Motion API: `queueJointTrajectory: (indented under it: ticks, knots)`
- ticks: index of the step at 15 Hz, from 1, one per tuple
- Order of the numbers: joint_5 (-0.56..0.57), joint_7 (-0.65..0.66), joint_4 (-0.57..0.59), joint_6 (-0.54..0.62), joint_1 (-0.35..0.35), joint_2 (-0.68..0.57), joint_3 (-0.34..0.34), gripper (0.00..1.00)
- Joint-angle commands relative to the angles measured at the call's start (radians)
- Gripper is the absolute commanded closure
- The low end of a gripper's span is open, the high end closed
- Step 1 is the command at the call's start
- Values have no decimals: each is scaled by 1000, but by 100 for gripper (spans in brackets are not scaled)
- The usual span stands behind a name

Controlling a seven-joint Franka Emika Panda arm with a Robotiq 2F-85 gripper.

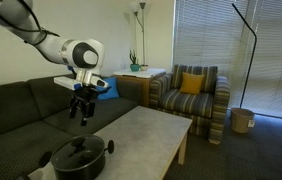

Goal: Put the lid on the table

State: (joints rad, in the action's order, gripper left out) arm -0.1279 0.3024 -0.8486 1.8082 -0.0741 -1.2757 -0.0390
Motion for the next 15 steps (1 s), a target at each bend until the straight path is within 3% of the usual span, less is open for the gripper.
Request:
queueJointTrajectory:
  ticks: [1, 7, 15]
  knots:
    - [-2, -2, 7, -2, 2, -6, -2, 0]
    - [2, 14, 54, -13, 5, -48, 5, 0]
    - [4, -5, 202, -74, 12, -163, 7, 0]
